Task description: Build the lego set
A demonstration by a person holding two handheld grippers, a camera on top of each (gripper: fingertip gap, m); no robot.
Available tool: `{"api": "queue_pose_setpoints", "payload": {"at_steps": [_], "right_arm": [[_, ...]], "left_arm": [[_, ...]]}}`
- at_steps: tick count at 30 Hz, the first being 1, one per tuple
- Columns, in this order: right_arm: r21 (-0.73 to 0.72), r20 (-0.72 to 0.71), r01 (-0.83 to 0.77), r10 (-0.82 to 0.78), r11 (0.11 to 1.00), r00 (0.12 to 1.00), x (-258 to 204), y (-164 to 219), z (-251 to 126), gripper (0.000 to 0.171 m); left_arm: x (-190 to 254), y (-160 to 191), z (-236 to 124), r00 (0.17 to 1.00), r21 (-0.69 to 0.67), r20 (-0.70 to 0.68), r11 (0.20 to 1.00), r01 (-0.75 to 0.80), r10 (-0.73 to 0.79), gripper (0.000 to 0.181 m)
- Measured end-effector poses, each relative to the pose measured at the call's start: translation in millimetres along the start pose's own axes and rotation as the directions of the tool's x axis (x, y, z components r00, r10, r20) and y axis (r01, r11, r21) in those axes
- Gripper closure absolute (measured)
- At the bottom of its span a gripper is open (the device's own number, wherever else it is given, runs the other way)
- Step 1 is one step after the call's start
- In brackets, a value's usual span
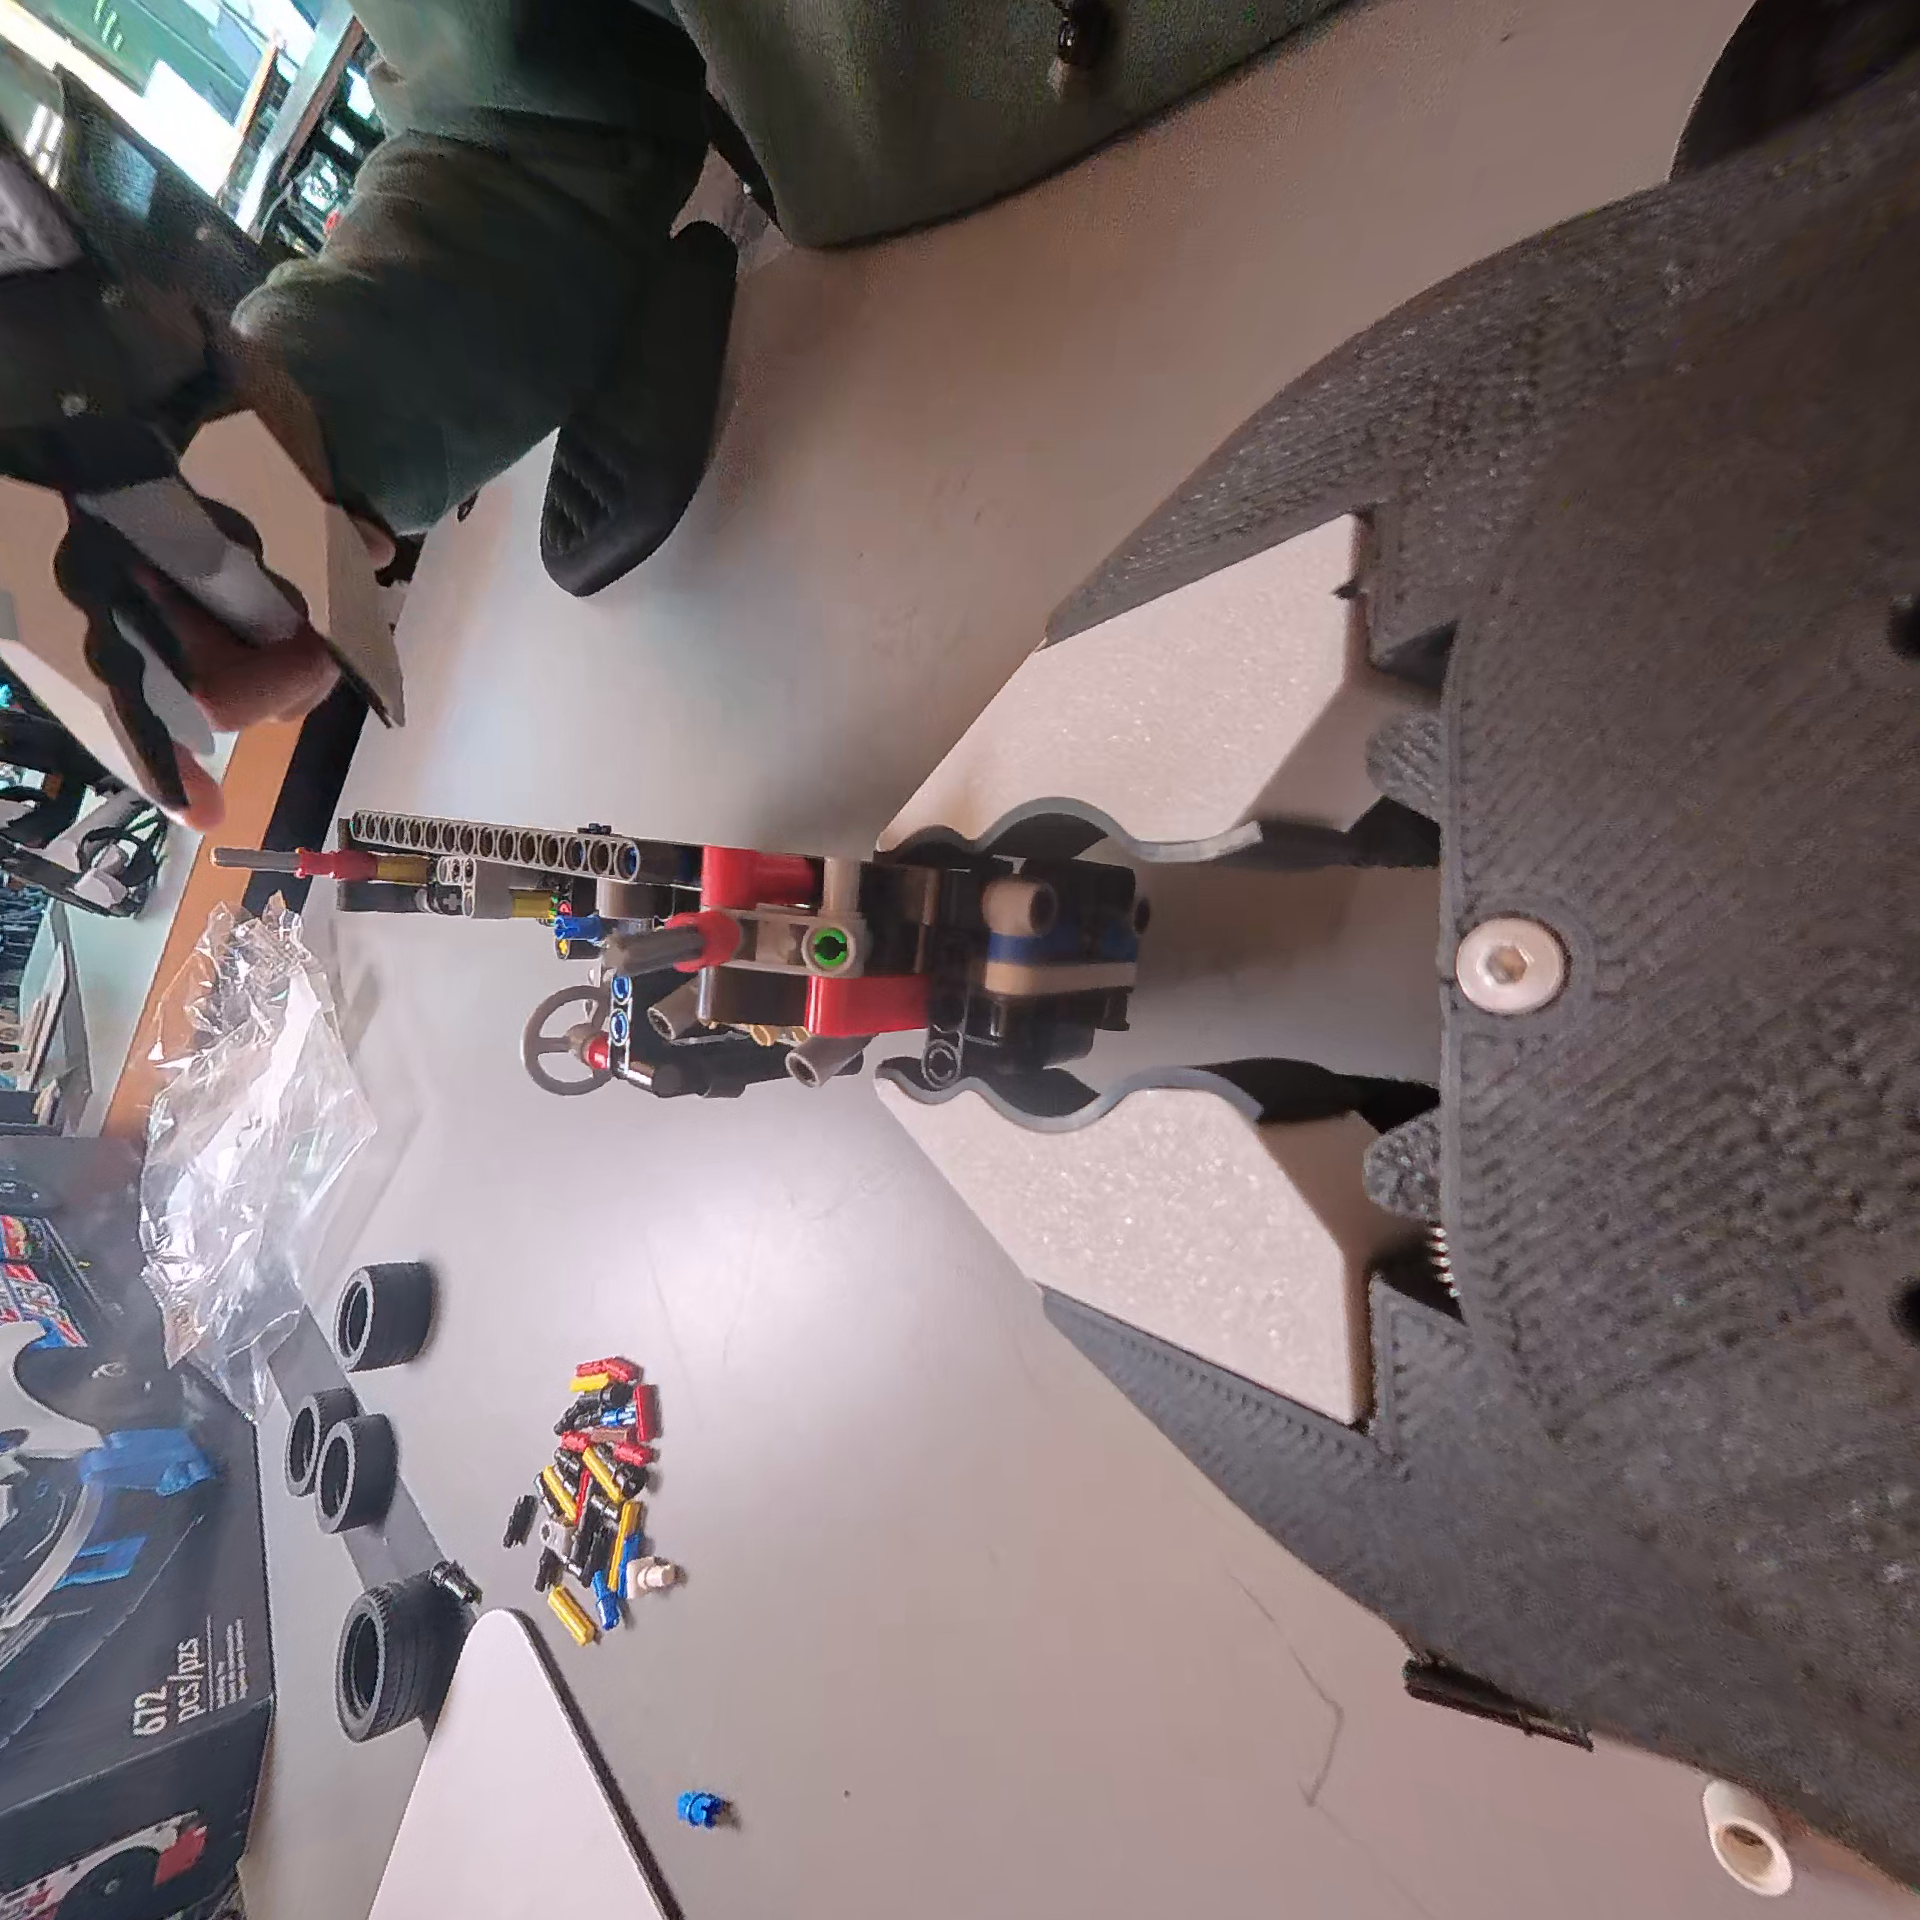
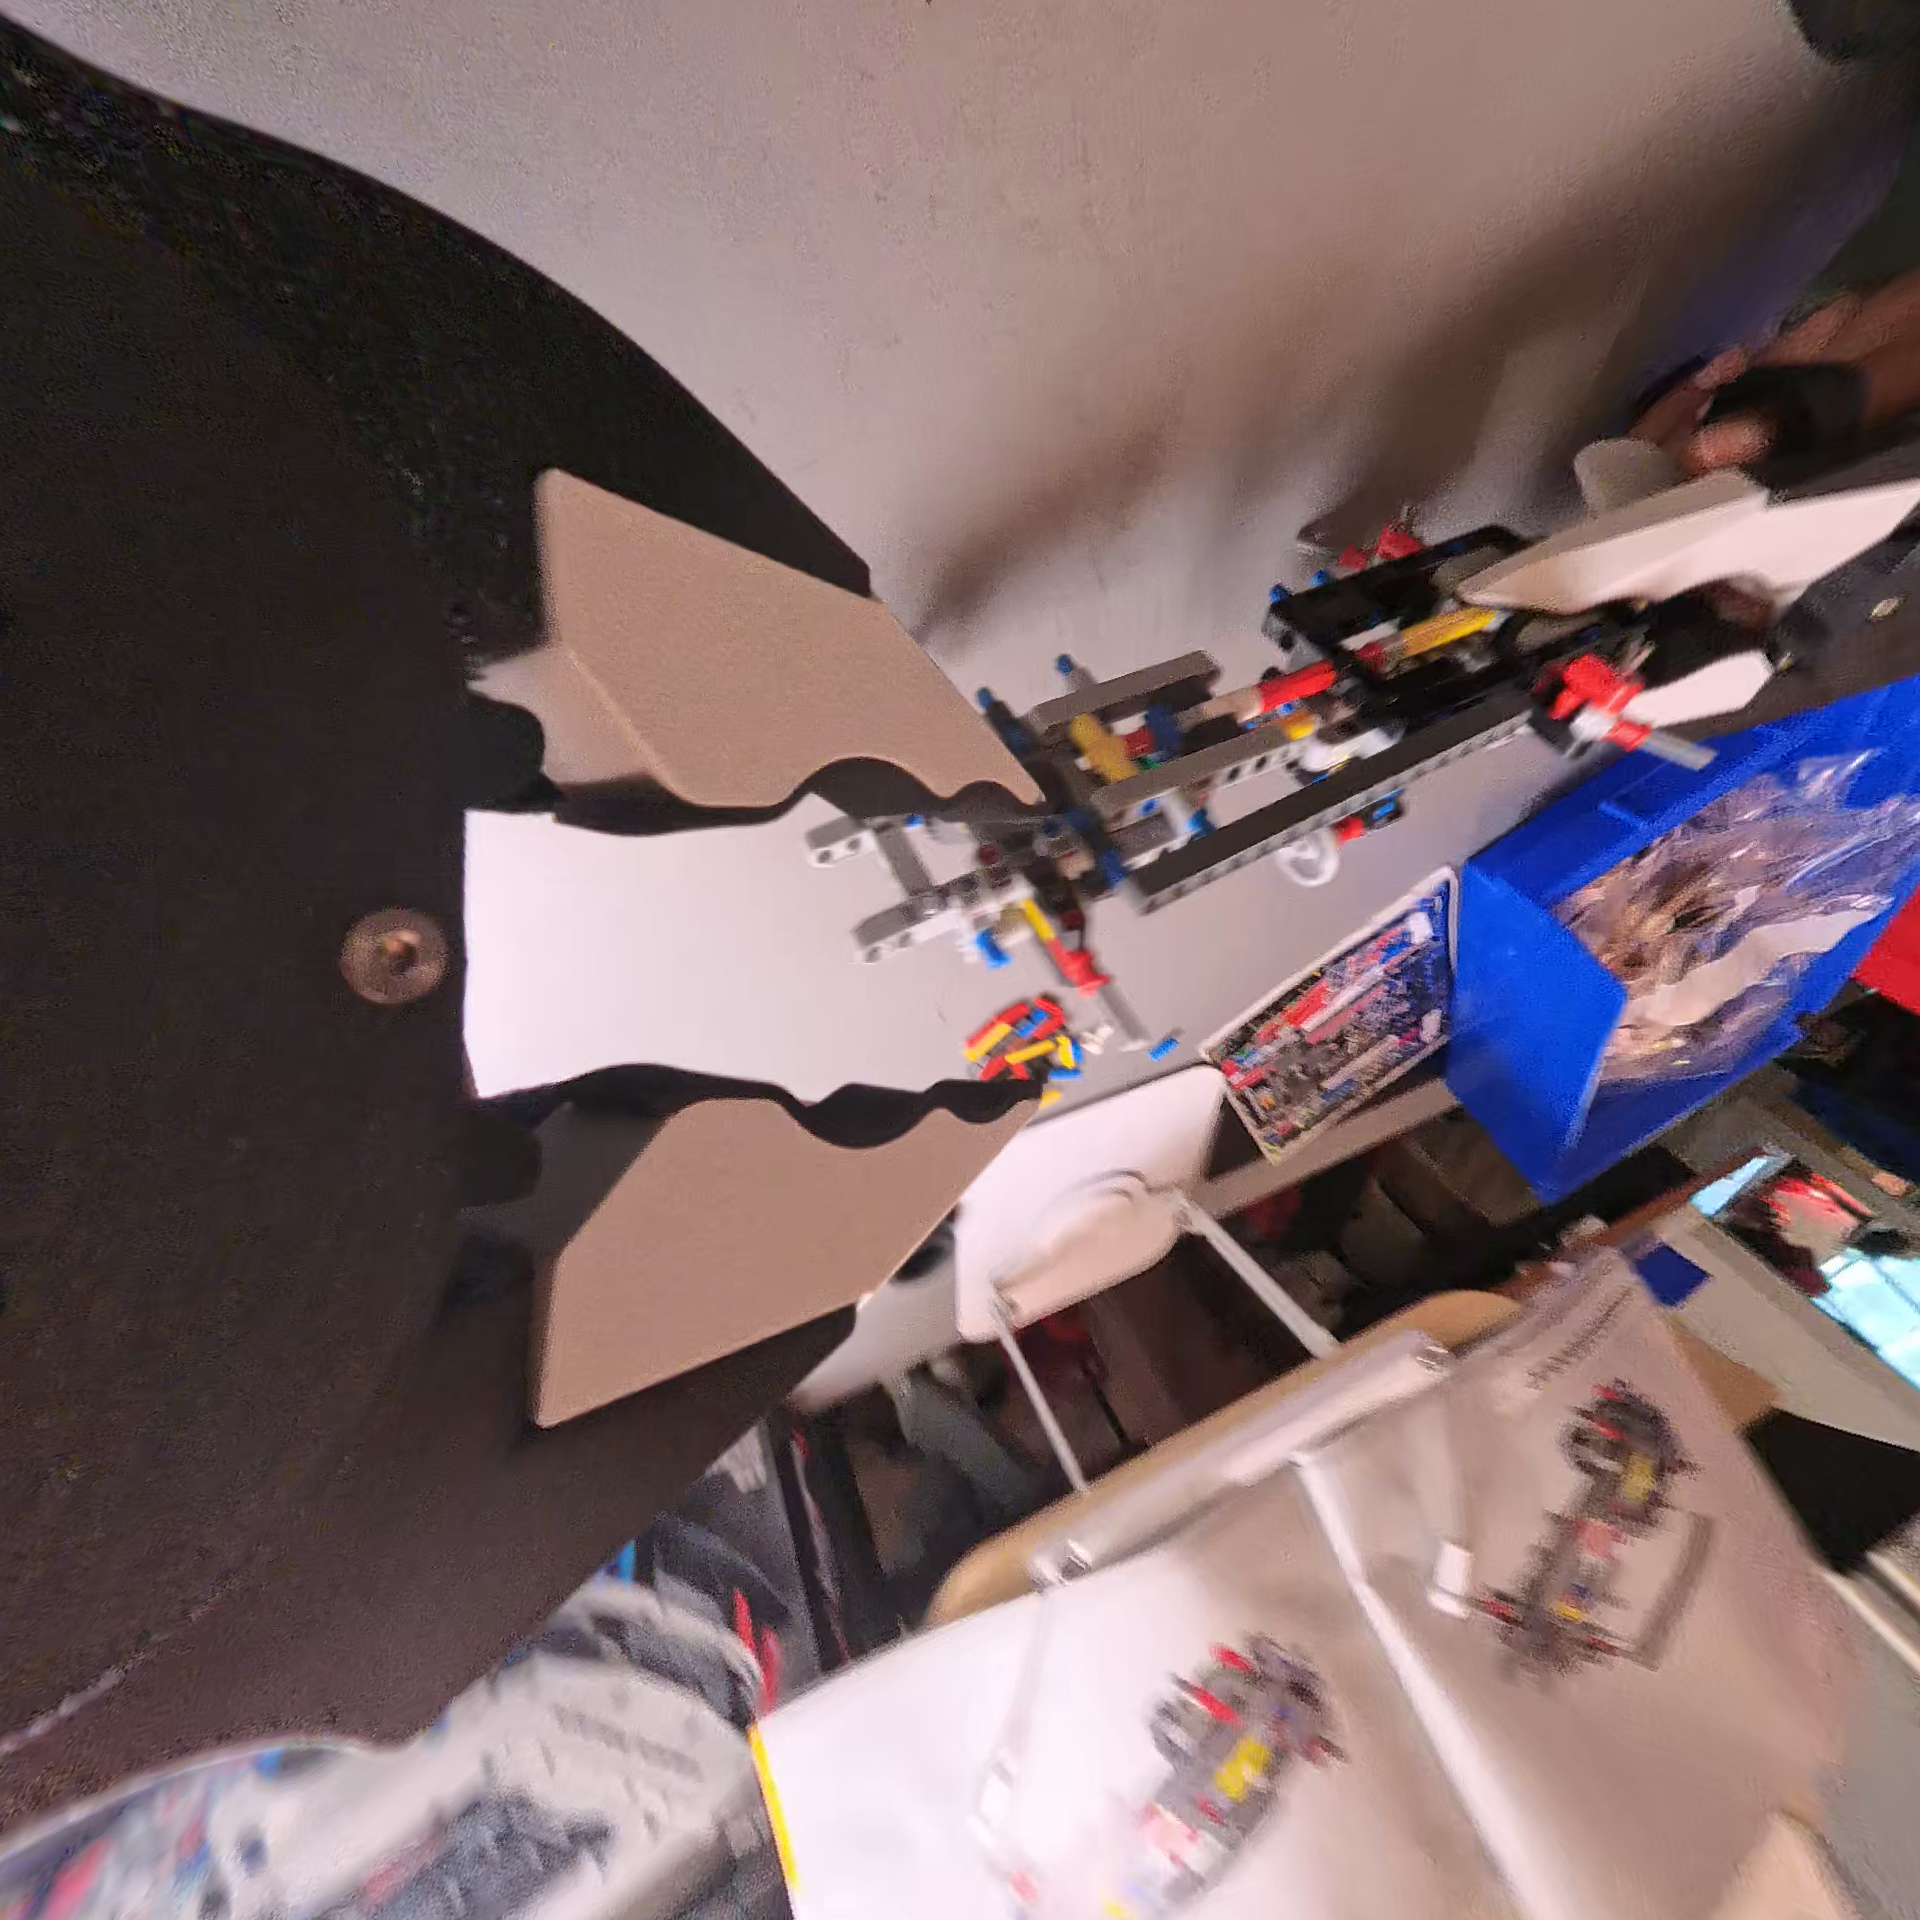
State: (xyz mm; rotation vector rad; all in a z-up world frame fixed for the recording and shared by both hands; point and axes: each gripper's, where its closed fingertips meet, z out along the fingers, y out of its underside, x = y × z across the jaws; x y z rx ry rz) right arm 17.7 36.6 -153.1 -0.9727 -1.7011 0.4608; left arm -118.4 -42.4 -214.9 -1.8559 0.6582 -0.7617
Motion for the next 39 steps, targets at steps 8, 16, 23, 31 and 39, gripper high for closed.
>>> {"api": "queue_pose_setpoints", "payload": {"at_steps": [8,16,23,31,39], "right_arm": [[0.003,0.27,-0.439,0.422,0.898,0.866,-19,46,29,0.134],[0.036,0.315,-0.491,0.456,0.871,0.832,-21,41,19,0.155],[0.055,0.318,-0.484,0.445,0.873,0.838,-21,38,17,0.157],[0.06,0.316,-0.488,0.447,0.871,0.837,-21,38,17,0.157],[0.094,0.328,-0.486,0.434,0.869,0.839,-20,33,15,0.155]], "left_arm": [[-3,0,-1,1.0,-0.003,0.03,1.0,-0.011,0.011,0.144],[-3,0,-2,0.999,-0.003,0.027,1.0,-0.025,0.025,0.142],[-5,-1,-4,0.997,-0.006,0.058,0.998,-0.055,0.055,0.141],[-2,-12,-19,0.994,0.025,0.05,0.995,-0.096,0.095,0.13],[-8,-50,-47,0.982,0.124,0.139,0.981,-0.148,0.131,0.134]]}}
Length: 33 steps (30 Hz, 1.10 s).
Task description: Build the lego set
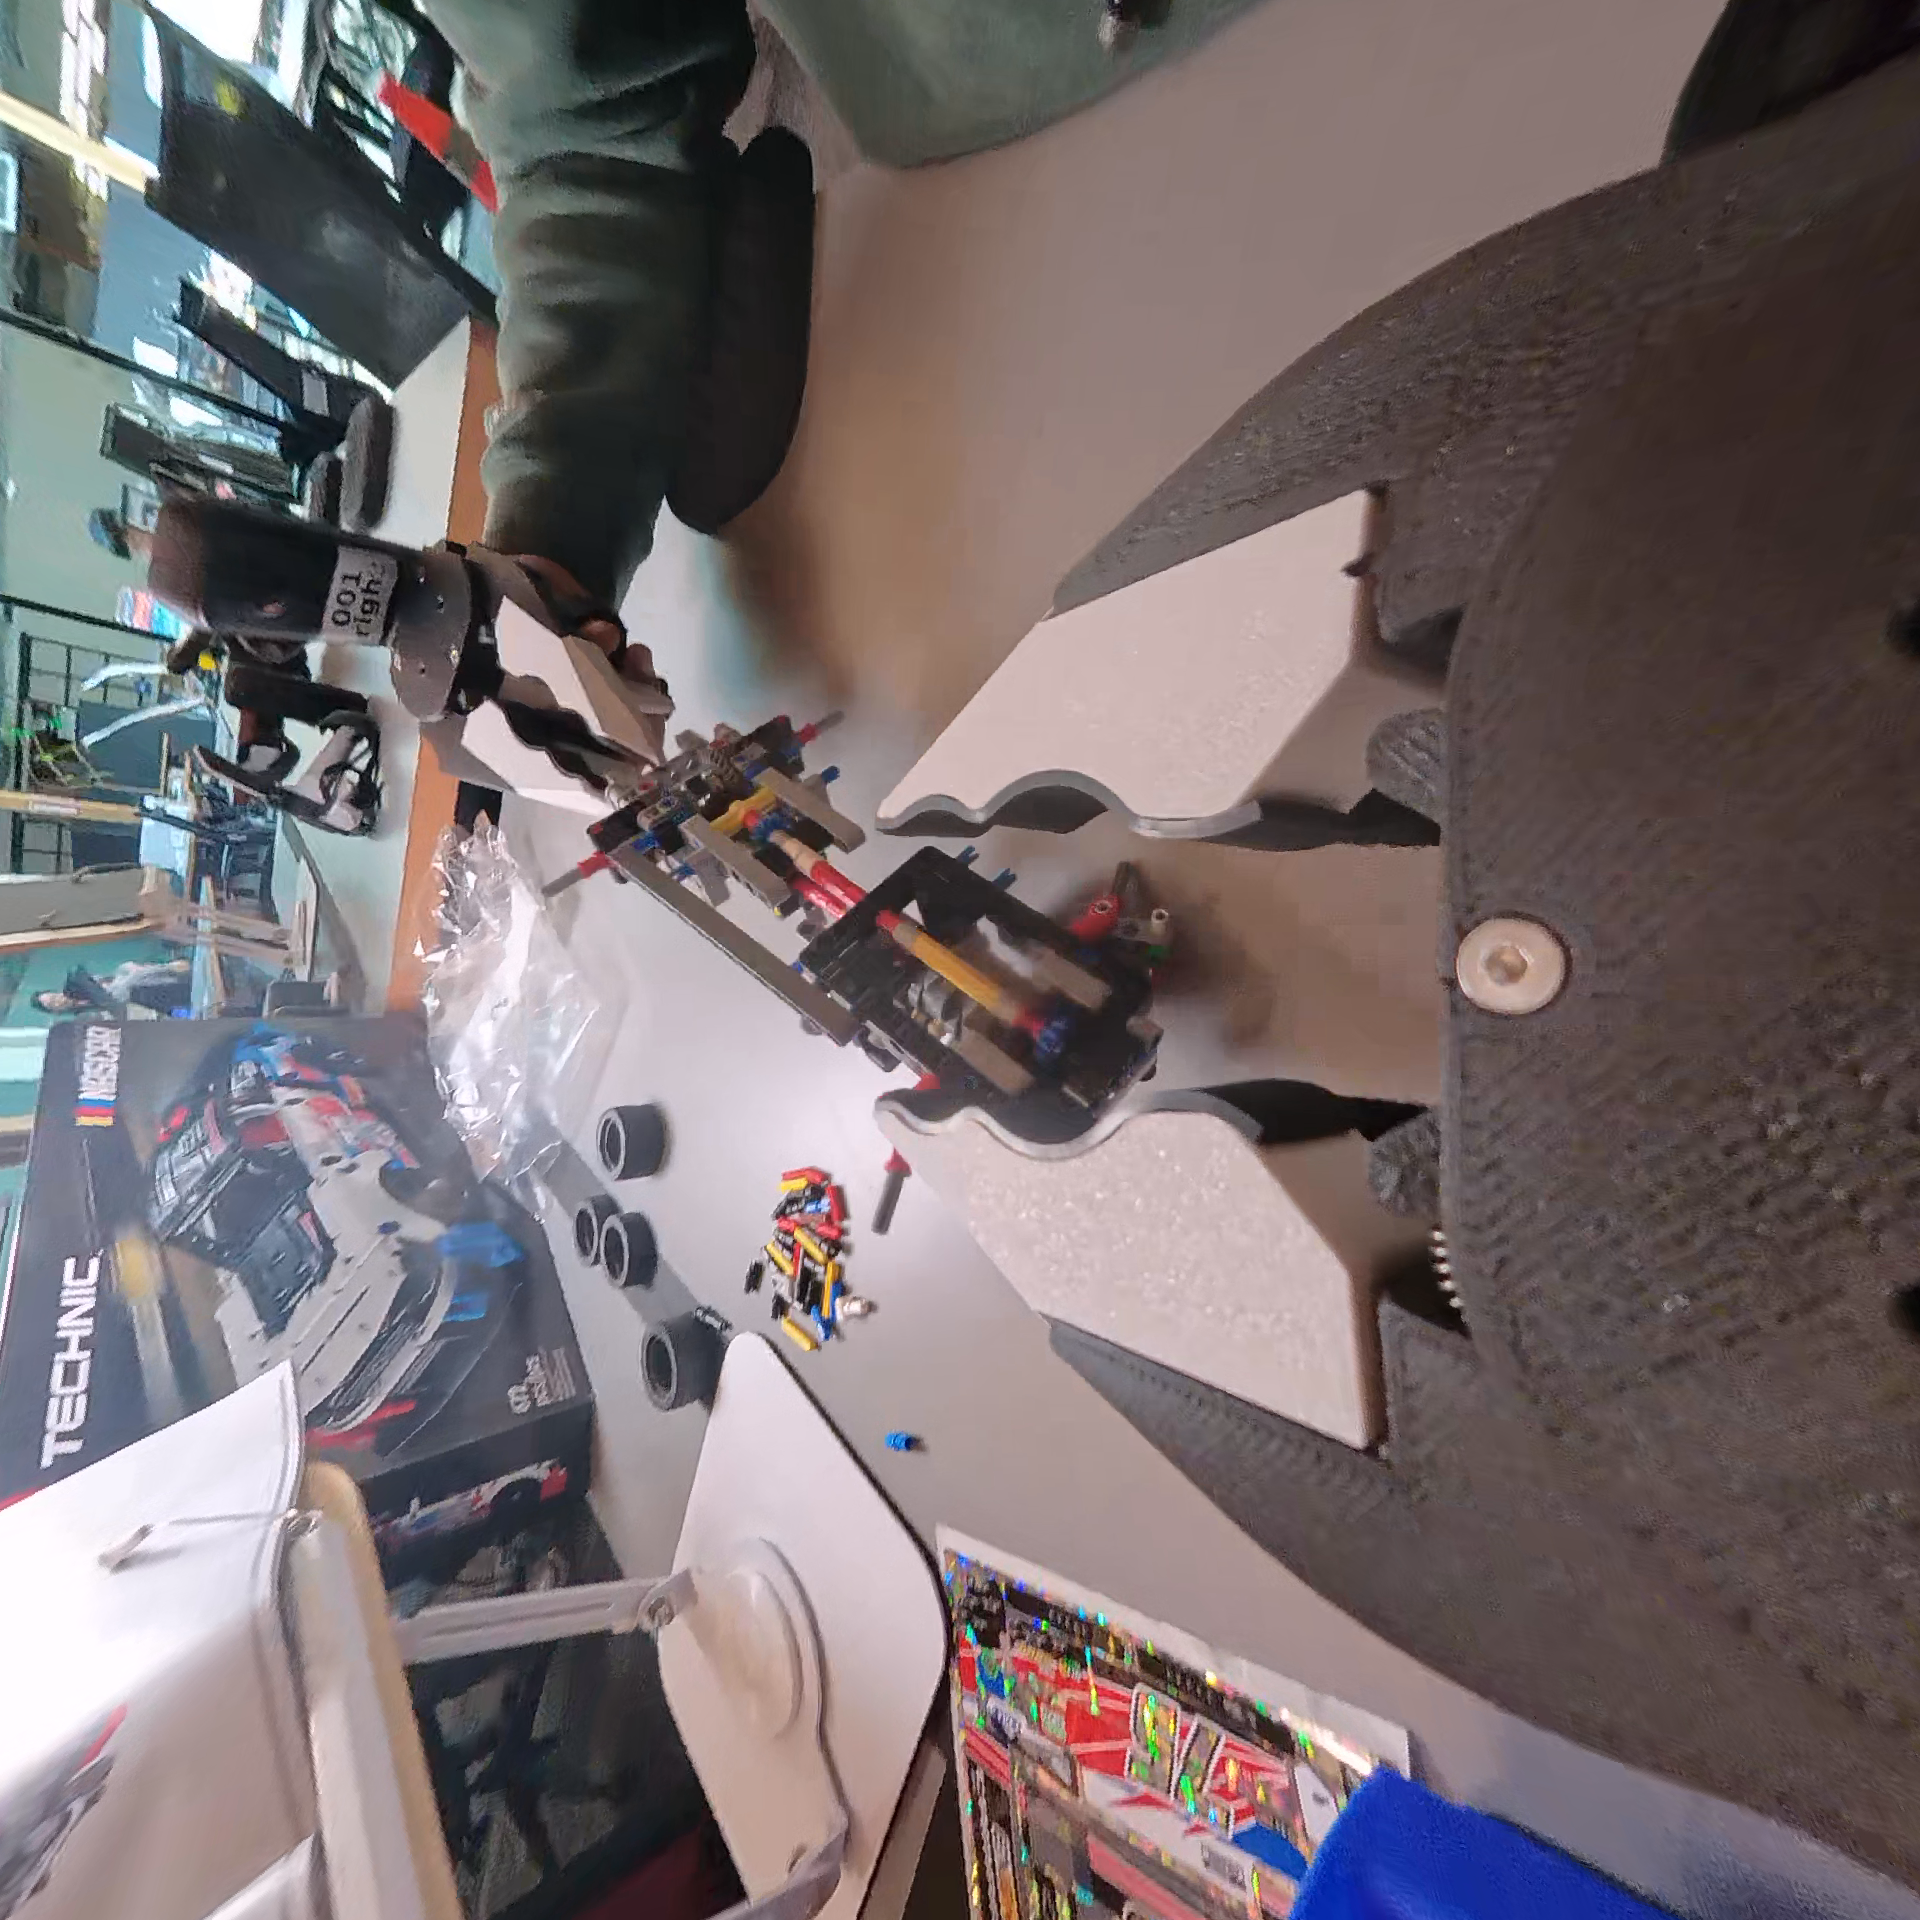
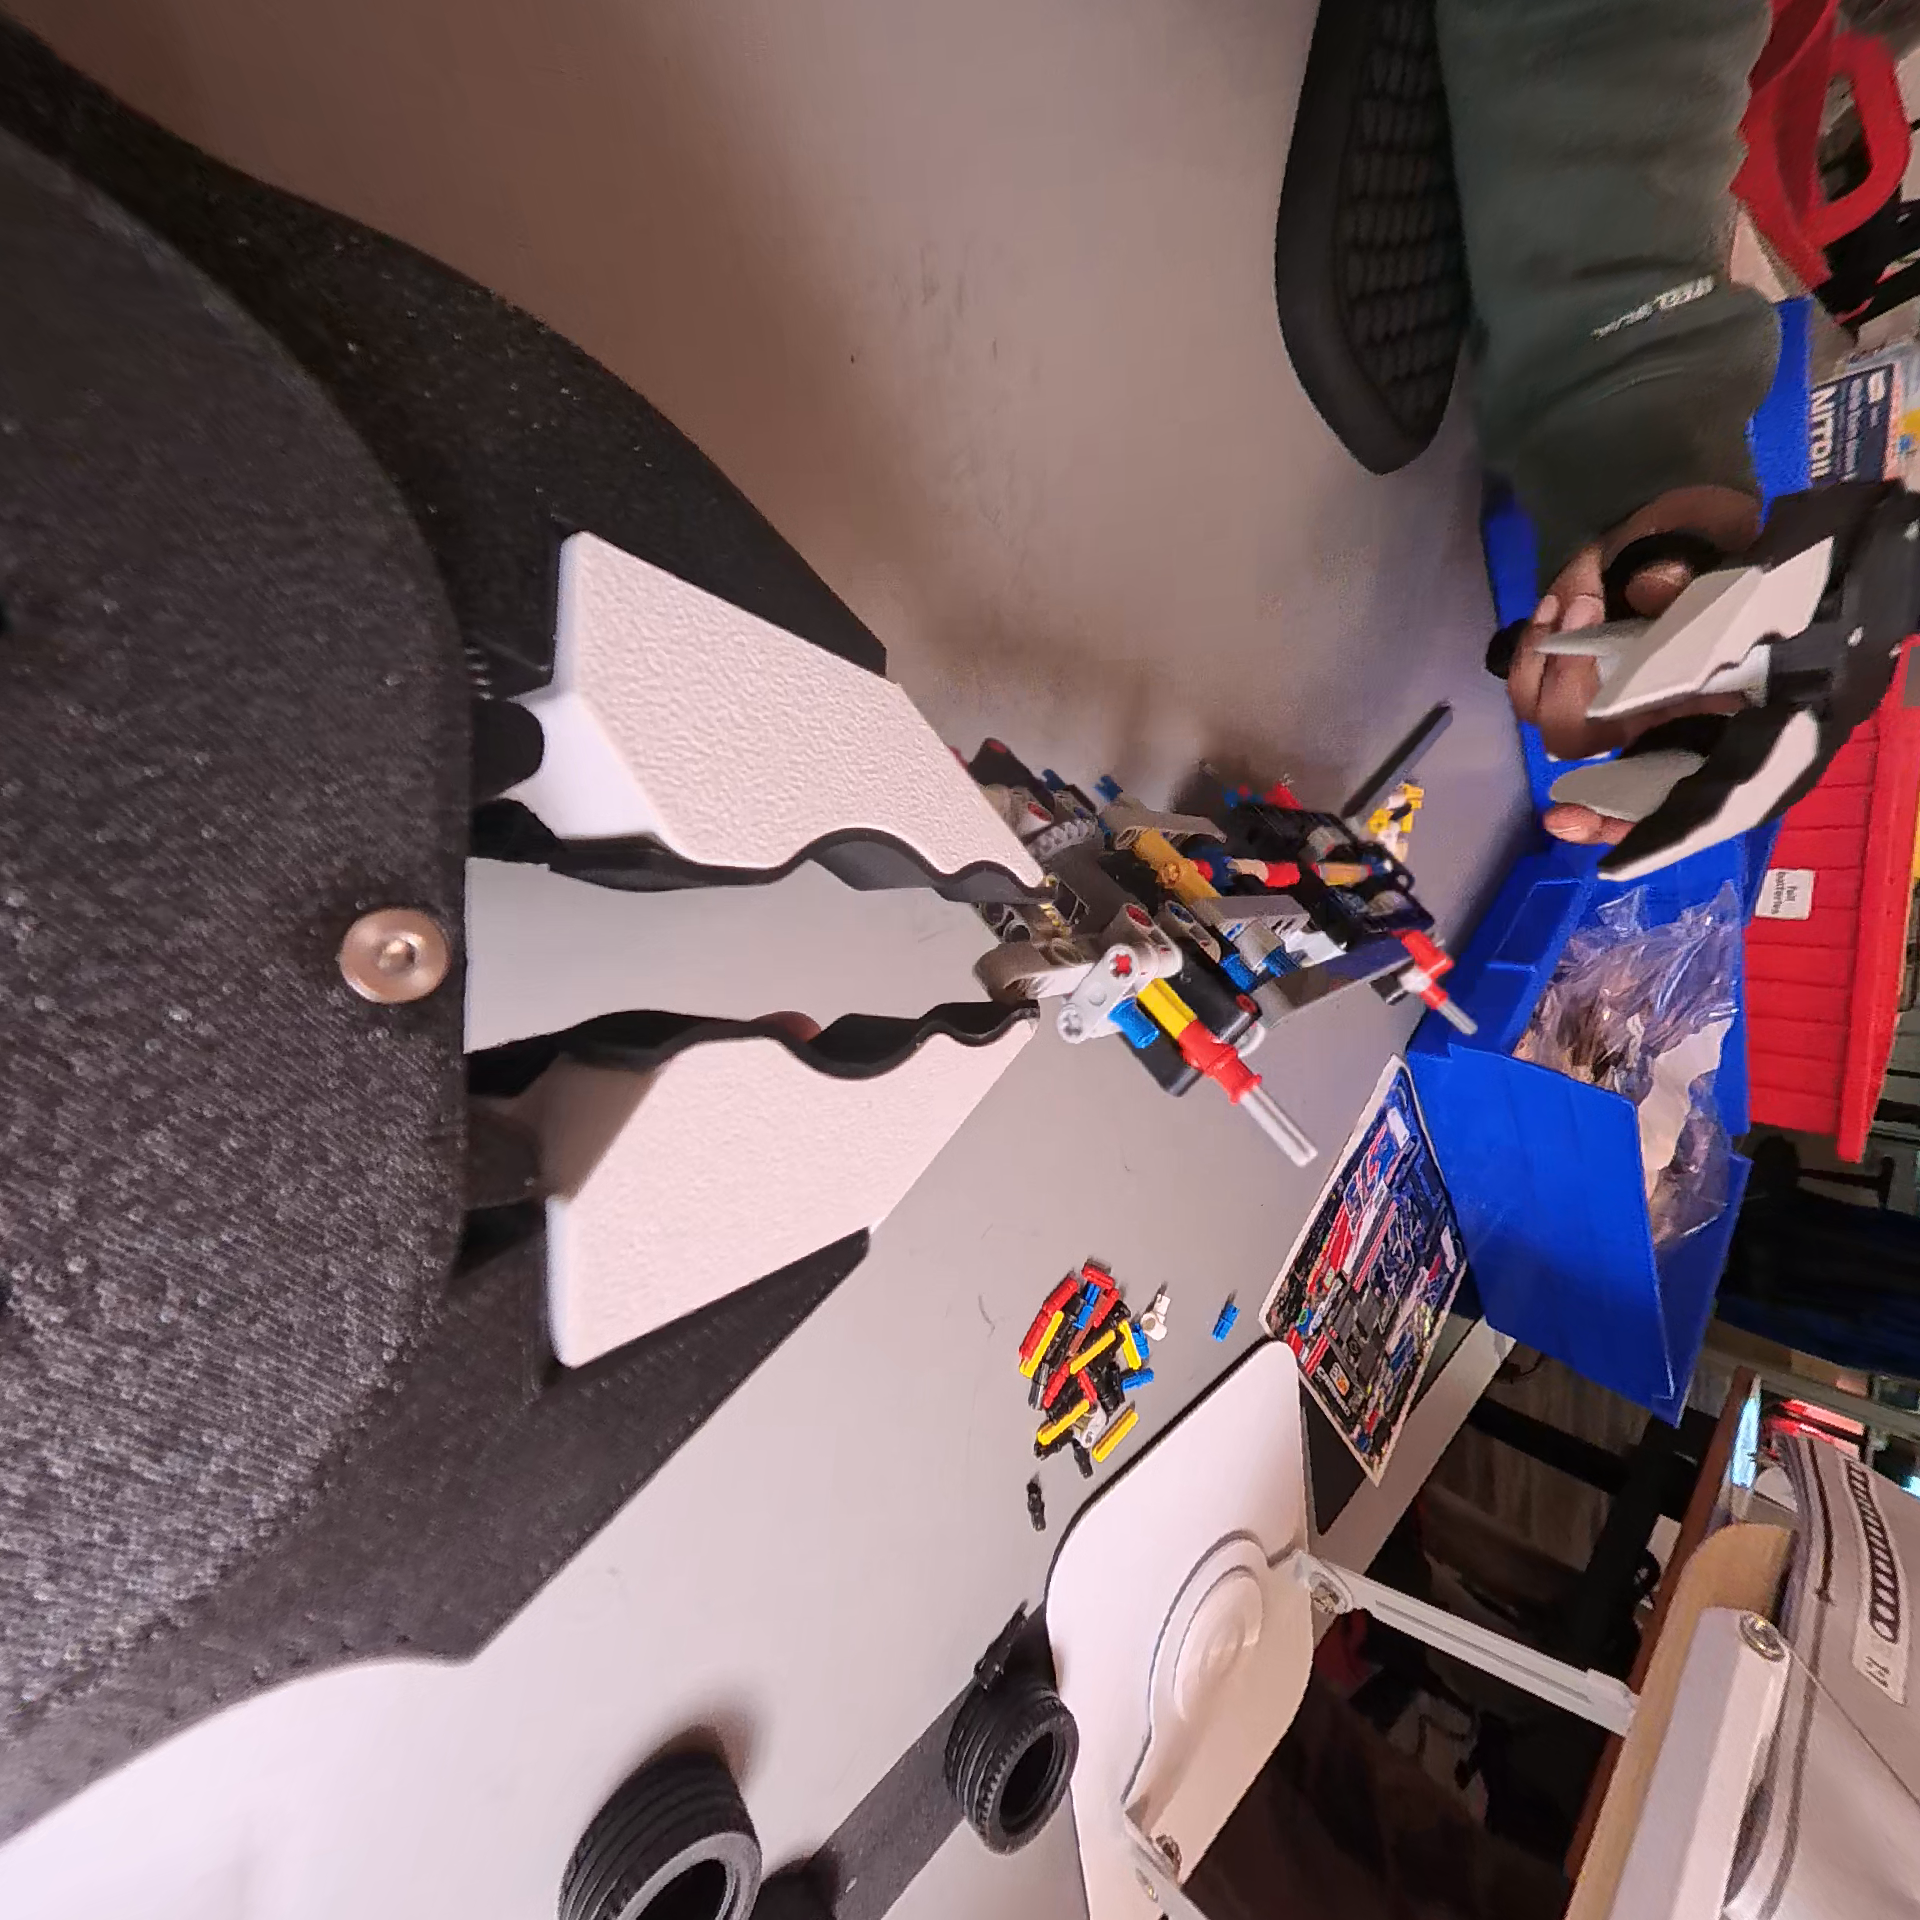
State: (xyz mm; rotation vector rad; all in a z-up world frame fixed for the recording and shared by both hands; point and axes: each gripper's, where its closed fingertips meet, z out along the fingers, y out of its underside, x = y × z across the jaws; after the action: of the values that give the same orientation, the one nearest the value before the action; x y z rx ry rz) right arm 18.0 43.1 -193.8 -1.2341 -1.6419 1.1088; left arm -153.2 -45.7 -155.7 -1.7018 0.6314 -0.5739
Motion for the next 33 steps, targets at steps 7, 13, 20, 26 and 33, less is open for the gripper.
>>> {"api": "queue_pose_setpoints", "payload": {"at_steps": [7,13,20,26,33], "right_arm": [[-0.016,0.016,-0.01,0.01,1.0,1.0,-1,8,3,0.157],[-0.015,0.012,0.043,-0.042,0.999,0.999,-3,5,3,0.157],[-0.05,-0.011,0.218,-0.219,0.975,0.976,-11,2,3,0.157],[-0.082,-0.03,0.382,-0.385,0.921,0.922,-20,-1,4,0.16],[-0.104,-0.061,0.439,-0.447,0.892,0.893,-20,-1,2,0.163]], "left_arm": [[-4,23,28,0.992,-0.151,0.065,0.984,-0.095,0.106,0.13],[-2,4,38,0.956,-0.217,0.076,0.941,-0.26,0.282,0.129],[5,-7,69,0.925,-0.412,-0.189,0.828,-0.379,0.329,0.122],[9,19,101,0.88,-0.625,-0.428,0.635,-0.453,0.206,0.106],[39,43,100,0.84,-0.695,-0.531,0.513,-0.504,0.107,0.118]]}}
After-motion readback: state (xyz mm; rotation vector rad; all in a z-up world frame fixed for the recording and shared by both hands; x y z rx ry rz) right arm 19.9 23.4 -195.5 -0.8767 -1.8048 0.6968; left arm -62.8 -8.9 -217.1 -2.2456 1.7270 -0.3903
